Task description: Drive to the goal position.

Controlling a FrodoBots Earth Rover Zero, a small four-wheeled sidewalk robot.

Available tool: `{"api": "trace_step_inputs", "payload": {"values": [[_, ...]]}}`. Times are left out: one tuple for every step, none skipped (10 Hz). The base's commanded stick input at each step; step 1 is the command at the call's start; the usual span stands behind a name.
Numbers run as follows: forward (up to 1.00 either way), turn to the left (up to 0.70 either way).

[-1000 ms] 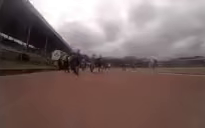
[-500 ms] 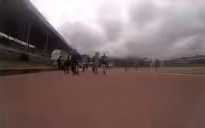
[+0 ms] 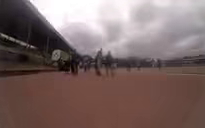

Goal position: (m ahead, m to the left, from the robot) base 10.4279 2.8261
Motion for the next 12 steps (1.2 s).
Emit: {"api": "trace_step_inputs", "payload": {"values": [[1.00,0.05],[1.00,0.20],[1.00,0.27],[1.00,0.27],[1.00,0.27],[1.00,0.19],[1.00,0.02],[1.00,0.00],[1.00,0.00],[1.00,0.00],[1.00,0.00],[1.00,0.00]]}}
